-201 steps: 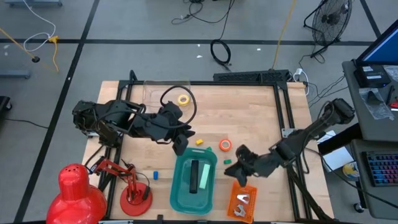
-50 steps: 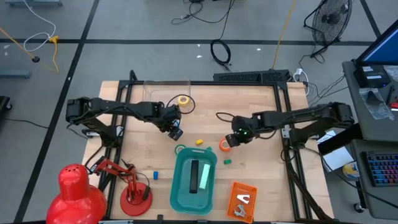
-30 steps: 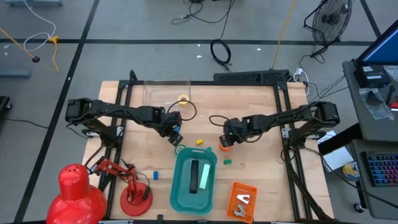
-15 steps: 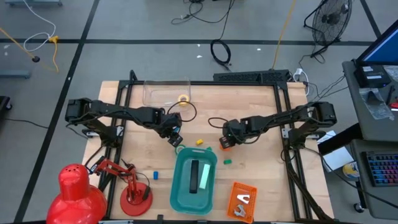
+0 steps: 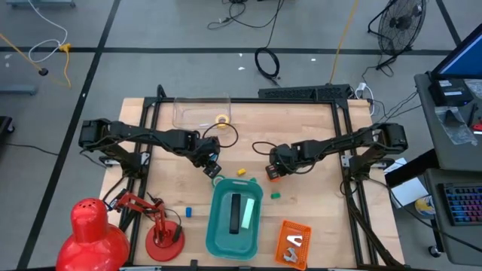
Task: Pick and place Stapler, Stapler remover, tape
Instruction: Put the orange tape into the transparent bin
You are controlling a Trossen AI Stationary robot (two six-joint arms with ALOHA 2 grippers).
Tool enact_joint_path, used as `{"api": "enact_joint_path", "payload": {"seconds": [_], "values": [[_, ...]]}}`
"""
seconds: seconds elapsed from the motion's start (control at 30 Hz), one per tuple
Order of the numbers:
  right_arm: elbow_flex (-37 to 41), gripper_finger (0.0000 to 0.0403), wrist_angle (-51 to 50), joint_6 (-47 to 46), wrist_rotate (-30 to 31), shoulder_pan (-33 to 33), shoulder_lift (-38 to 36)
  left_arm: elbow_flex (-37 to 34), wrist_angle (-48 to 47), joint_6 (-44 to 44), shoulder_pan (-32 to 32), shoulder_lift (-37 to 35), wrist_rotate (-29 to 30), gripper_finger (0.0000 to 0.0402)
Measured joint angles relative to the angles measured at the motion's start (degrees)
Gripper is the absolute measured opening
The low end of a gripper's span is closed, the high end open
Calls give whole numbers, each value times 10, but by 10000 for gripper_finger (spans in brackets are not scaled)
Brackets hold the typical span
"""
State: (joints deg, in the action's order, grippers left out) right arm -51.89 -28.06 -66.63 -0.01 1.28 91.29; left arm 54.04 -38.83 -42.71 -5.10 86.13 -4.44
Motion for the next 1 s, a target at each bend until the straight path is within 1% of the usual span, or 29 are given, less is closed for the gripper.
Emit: {"api": "enact_joint_path", "payload": {"seconds": [0.13, 0.27, 0.33, 0.5, 0.63, 0.77, 0.93, 1.0], "values": [[-15, 23, 4, 8, 1, 0, -8, 0, -2, 2, 0, 0, -8, 230], [-58, 23, 6, 31, 15, 2, -18, 0, -11, 4, 0, -17, -10, 230], [-87, 23, -2, 45, 22, 2, -20, 0, -21, 2, 0, -31, -1, 230], [-153, 23, -21, 75, 45, 2, -20, -1, -52, 0, -8, -90, 17, 230], [-188, 23, -12, 91, 45, 2, -20, 0, -38, 0, -14, -156, 32, 230], [-203, 23, 43, 103, 37, 2, -20, 0, 14, 15, -27, -224, 22, 230], [-205, 23, 185, 105, -2, 2, -20, 0, 95, 24, -53, -289, -39, 230], [-206, 23, 235, 104, -4, 2, -20, 0, 145, 25, -60, -305, -63, 230]]}}
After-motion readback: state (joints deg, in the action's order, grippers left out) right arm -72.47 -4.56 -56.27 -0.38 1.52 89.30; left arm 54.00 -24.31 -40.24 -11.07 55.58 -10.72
